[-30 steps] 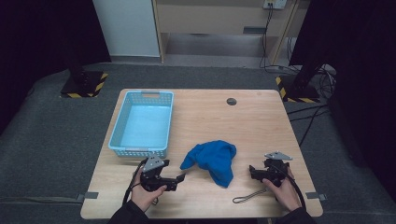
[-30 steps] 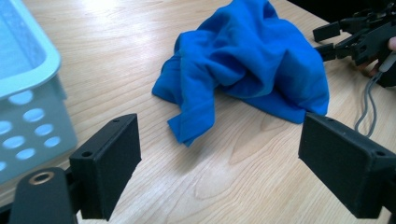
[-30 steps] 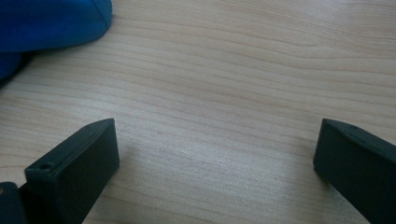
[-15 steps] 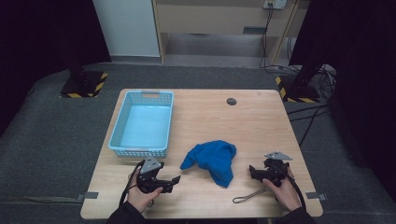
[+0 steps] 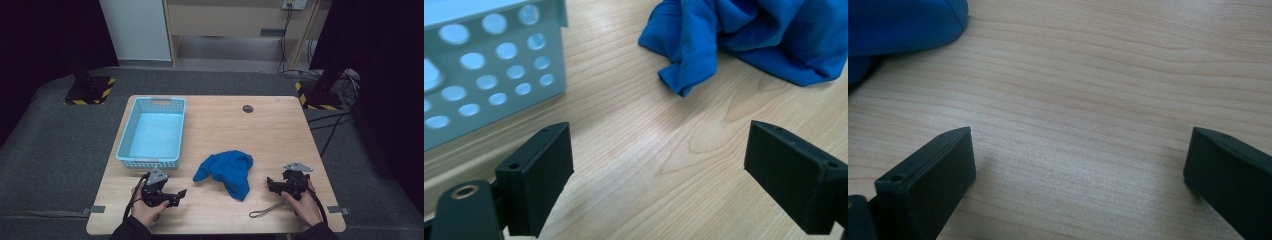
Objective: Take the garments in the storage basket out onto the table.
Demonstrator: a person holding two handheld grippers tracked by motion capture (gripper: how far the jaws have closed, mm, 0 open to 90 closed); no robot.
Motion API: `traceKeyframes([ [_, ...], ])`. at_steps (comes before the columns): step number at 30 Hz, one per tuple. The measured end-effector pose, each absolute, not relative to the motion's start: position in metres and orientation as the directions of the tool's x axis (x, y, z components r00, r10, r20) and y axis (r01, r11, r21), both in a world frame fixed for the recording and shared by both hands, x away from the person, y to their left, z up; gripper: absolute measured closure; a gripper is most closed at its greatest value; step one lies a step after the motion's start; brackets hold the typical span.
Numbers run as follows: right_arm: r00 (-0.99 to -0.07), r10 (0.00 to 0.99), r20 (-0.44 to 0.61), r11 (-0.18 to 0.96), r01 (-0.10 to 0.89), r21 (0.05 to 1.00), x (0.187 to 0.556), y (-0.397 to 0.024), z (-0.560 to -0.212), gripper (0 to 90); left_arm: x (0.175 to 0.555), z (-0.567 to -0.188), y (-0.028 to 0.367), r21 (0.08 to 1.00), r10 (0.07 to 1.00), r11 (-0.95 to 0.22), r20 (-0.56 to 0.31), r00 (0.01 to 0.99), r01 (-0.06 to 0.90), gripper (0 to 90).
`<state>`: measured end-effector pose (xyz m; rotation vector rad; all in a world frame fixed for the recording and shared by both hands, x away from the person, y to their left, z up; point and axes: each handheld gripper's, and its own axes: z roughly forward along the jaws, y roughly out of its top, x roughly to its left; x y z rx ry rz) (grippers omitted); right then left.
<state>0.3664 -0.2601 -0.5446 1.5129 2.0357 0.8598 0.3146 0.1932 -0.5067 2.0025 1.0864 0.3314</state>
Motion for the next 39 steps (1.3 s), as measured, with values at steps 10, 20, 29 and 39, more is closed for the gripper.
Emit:
traceKeyframes([
  [10,-0.29,0.957,0.004,0.2,0.67,0.715,0.366,-0.26,-0.545,0.4,0.314,-0.51,0.208,0.724,0.82,-0.29,-0.15,0.553,0.626,11.7],
  [20,-0.29,0.957,0.004,0.2,0.67,0.715,0.366,-0.26,-0.545,0.4,0.314,-0.515,0.23,0.7,0.857,-0.258,-0.153,0.492,0.666,11.8],
  [29,-0.29,0.957,0.004,0.2,0.67,0.715,0.366,-0.26,-0.545,0.5,0.319,-0.518,0.253,0.686,0.894,-0.212,-0.151,0.421,0.696,11.7],
  [39,-0.29,0.957,0.004,0.2,0.67,0.715,0.366,-0.26,-0.545,0.5,0.323,-0.521,0.273,0.674,0.929,-0.165,-0.14,0.344,0.72,11.1],
])
